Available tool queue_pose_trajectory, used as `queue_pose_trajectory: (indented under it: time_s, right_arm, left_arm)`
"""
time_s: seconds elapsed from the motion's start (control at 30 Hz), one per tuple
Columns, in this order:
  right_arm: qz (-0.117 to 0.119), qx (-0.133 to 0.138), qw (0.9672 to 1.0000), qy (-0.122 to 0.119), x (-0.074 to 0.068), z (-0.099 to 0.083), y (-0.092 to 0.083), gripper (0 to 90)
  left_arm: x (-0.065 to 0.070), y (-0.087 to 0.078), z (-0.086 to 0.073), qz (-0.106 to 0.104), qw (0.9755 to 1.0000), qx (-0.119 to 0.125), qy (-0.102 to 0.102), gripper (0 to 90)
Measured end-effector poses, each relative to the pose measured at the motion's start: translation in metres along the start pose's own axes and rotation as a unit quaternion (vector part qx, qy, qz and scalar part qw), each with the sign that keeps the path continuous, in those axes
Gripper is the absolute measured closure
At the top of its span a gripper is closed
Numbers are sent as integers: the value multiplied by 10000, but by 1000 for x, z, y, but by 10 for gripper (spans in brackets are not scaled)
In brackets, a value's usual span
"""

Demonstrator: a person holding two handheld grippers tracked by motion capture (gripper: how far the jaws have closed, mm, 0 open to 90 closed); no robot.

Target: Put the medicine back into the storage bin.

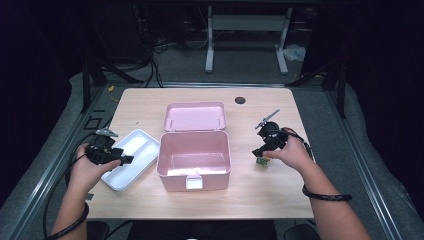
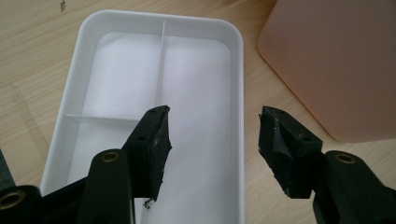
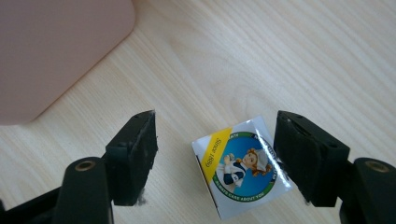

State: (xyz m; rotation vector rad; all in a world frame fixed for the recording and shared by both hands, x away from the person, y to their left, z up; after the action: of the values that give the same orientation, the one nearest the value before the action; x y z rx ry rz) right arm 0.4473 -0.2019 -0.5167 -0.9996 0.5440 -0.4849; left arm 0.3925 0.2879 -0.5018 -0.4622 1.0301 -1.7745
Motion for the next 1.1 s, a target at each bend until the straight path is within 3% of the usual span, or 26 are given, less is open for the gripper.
queue_pose_trajectory:
  time_s: [0.3, 0.4, 0.47, 0.53, 0.73, 0.83, 1.03, 1.1]
  right_arm:
    - [79, -274, 9995, 140, 4, -11, -2, 304]
    - [-120, -320, 9993, 116, 7, -13, -2, 301]
    - [-58, -356, 9993, 115, 10, -13, -3, 295]
    - [-8, -219, 9997, 114, 12, -12, -1, 292]
    - [205, -406, 9989, 121, 12, -14, 6, 293]
    - [158, -560, 9983, 105, 9, -15, 5, 313]
    - [47, -761, 9965, 346, 9, -15, 4, 375]
    - [7, -700, 9969, 371, 10, -15, 5, 397]
  left_arm:
    - [-1, -1, -1, -14, 10000, -1, -14, 433]
    - [-1, -1, -1, -29, 10000, -9, -7, 433]
    - [0, 0, -1, -26, 10000, -10, -17, 433]
    - [0, 1, -1, -27, 10000, -12, -16, 433]
    - [-1, 1, -2, -27, 10000, -44, -55, 433]
    - [-1, 1, -2, -24, 10000, -49, -62, 433]
    - [0, 1, -2, -36, 10000, -55, -16, 433]
    - [0, 2, -2, -31, 10000, -48, -8, 433]
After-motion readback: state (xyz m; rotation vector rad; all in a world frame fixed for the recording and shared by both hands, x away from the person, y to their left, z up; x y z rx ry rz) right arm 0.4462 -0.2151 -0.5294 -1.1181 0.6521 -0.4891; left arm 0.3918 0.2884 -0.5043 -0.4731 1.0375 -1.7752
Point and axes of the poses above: each handheld gripper's, and its own axes: y roughly forward along the jaws, z roughly out of its top, x roughly to its right, the point moved 5 cm from there along y, roughly forward along the jaws, and after that the axes turned 15 degrees about z, right-handed, at the moved point
